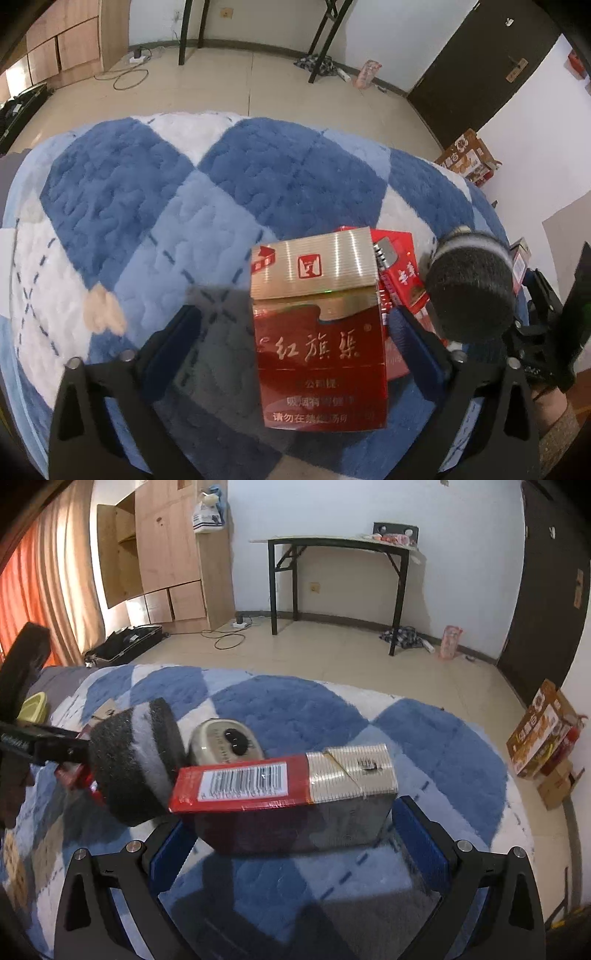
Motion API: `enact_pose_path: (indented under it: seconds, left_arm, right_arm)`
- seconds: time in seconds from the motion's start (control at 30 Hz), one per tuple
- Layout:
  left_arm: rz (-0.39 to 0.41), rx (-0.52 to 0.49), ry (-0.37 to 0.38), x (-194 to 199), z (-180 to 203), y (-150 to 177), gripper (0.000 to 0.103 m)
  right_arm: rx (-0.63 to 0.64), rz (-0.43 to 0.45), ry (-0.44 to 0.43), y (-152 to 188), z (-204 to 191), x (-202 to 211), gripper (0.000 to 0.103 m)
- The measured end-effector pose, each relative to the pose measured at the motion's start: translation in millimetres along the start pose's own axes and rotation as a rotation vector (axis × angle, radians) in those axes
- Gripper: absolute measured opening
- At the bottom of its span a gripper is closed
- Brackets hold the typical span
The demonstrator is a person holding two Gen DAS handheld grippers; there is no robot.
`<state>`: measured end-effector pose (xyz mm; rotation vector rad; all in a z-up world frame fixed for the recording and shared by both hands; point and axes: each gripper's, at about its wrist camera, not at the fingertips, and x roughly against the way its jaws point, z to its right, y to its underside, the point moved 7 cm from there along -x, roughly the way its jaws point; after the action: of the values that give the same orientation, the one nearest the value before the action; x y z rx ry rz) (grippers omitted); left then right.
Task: Organize rigid objects
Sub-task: 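Grasp the red Hongqiqu box with the left tool while the right tool grasps the red-silver box, then carry both boxes into the yellow basin and open both tools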
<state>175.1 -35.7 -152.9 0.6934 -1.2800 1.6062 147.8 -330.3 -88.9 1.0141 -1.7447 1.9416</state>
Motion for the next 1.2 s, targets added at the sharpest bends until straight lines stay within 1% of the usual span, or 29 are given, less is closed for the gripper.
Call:
enact_pose_path:
  seconds: [0.03,0.07,0.1,0.17,0.2,0.3,0.4,0.5,0.6,0.67,0.7,0.73,0.77,0.8,0.83,0.9,0.93,0.97,1.0,1.03,1.07,1.1,1.17,1.2]
  left_arm:
    - [0.004,0.0,0.017,1,3,-1,0.085]
    - [0.005,0.0,0.051,5,3,-1,0.063]
    - [0.01,0.004,0.084,12,1,0,0.059]
    - [0.003,0.003,0.062,16,0,-1,0.059]
    - [-0.007,-0.004,0.063,17,1,0,0.059]
    - [-0.015,-0.032,0.046,27,-4,4,0.059]
    - [0.008,-0.046,0.026,47,-17,7,0.059]
    - [0.036,-0.049,-0.005,77,-36,6,0.059]
    - [0.107,-0.002,-0.007,129,-72,5,0.059]
    - [0.158,0.046,-0.027,170,-114,8,0.059]
    - [0.171,0.061,-0.058,185,-135,11,0.059]
    - [0.183,0.085,-0.116,208,-169,15,0.059]
    - [0.188,0.096,-0.157,220,-190,18,0.059]
    - [0.199,0.107,-0.213,238,-218,22,0.06]
    - [0.209,0.114,-0.276,257,-247,29,0.06]
    - [0.212,0.138,-0.347,277,-287,39,0.06]
    - [0.208,0.159,-0.382,284,-309,45,0.06]
    - [0.198,0.186,-0.408,287,-330,53,0.06]
    - [0.187,0.208,-0.422,287,-347,58,0.06]
    - [0.181,0.23,-0.432,286,-360,62,0.06]
    - [0.17,0.26,-0.44,279,-374,68,0.06]
    - [0.159,0.283,-0.435,273,-382,72,0.06]
    - [0.133,0.326,-0.41,258,-398,81,0.06]
    - [0.118,0.335,-0.409,251,-403,84,0.06]
  right_arm:
    - [0.0,-0.007,-0.007,0,1,-5,0.099]
    - [0.003,-0.011,-0.017,-1,0,-6,0.091]
    - [0.006,-0.015,-0.021,-1,-1,-8,0.092]
    - [0.016,0.003,-0.019,0,-3,-4,0.091]
    - [0.02,0.008,-0.024,1,-4,0,0.09]
    - [0.037,0.029,-0.004,2,-3,20,0.09]
    - [0.035,0.036,0.001,3,0,43,0.09]
    - [0.051,0.047,0.007,-1,-6,71,0.09]
    - [0.116,0.078,-0.02,-22,-31,99,0.09]
    - [0.174,0.123,-0.078,-49,-65,115,0.09]
    - [0.199,0.15,-0.111,-66,-88,123,0.09]
    - [0.213,0.169,-0.144,-80,-109,127,0.09]
    - [0.225,0.185,-0.176,-92,-129,131,0.09]
    - [0.251,0.208,-0.219,-110,-164,135,0.09]
    - [0.271,0.219,-0.249,-119,-187,137,0.09]
    - [0.315,0.222,-0.329,-134,-244,136,0.09]
    - [0.339,0.208,-0.366,-140,-275,132,0.09]
    - [0.376,0.186,-0.406,-143,-316,124,0.09]
    - [0.404,0.165,-0.437,-142,-346,117,0.09]
    - [0.434,0.145,-0.462,-139,-376,110,0.09]
    - [0.451,0.133,-0.474,-136,-393,105,0.09]
    - [0.488,0.101,-0.499,-127,-427,94,0.09]
    - [0.545,0.045,-0.544,-109,-474,77,0.09]
    - [0.572,0.011,-0.563,-98,-496,67,0.09]
